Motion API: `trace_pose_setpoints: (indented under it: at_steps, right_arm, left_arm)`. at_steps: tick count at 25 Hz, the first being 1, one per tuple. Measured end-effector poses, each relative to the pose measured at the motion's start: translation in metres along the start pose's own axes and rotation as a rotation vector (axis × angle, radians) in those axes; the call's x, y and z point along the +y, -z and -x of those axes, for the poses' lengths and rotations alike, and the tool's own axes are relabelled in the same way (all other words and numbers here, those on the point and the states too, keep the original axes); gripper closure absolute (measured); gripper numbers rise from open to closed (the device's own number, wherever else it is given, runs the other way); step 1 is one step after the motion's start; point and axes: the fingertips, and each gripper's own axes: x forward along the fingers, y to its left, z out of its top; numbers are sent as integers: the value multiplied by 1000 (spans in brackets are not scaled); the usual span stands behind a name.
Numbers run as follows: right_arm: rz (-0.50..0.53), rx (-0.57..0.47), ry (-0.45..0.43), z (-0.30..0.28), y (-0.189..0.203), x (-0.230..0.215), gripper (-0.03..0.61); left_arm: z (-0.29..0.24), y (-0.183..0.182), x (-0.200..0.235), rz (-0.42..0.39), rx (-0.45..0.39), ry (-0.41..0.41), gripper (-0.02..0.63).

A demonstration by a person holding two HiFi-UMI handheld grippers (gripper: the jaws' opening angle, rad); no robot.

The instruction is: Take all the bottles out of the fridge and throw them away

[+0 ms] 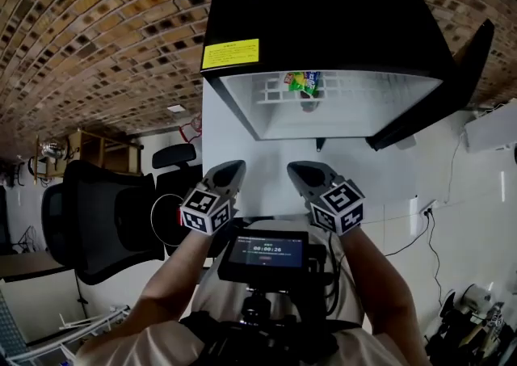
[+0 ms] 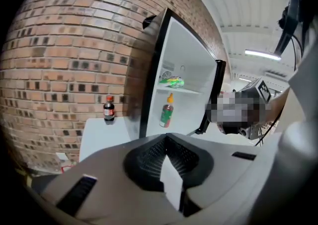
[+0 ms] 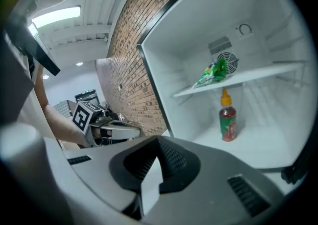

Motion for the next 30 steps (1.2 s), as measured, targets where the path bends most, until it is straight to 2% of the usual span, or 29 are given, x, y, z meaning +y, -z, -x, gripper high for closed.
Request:
trace_pose_setpoints:
  at_steps: [4, 11, 15, 19, 24, 26, 28, 30]
  right_arm:
    - [-18, -48, 64, 29, -7, -28, 577]
    - [-28, -107, 135, 67, -14, -62, 577]
    - [-18, -159, 142, 81, -24, -68, 577]
    - [-12, -192, 141, 91, -27, -70, 577]
    - [-26, -200, 149, 101, -21, -75, 577]
    - [-45, -210, 149, 103, -21, -78, 577]
    - [-66, -215, 144, 105, -20, -79, 577]
    - [-71, -215, 139, 104, -19, -79, 577]
  left_arm:
    - [-25, -20, -22, -45, -6, 60, 611]
    - [-53, -46, -66, -72, -44, 125, 611]
    - [-63, -59, -100, -68, -74, 205, 611]
    - [-67, -72, -133, -3, -97, 309, 611]
    - [-72, -72, -143, -10, -105, 334, 611]
    - [-73, -71, -146, 40, -104, 362, 609]
    - [-73, -74, -146, 153, -122, 387, 612]
    - [-77, -69, -141, 197, -112, 368, 600]
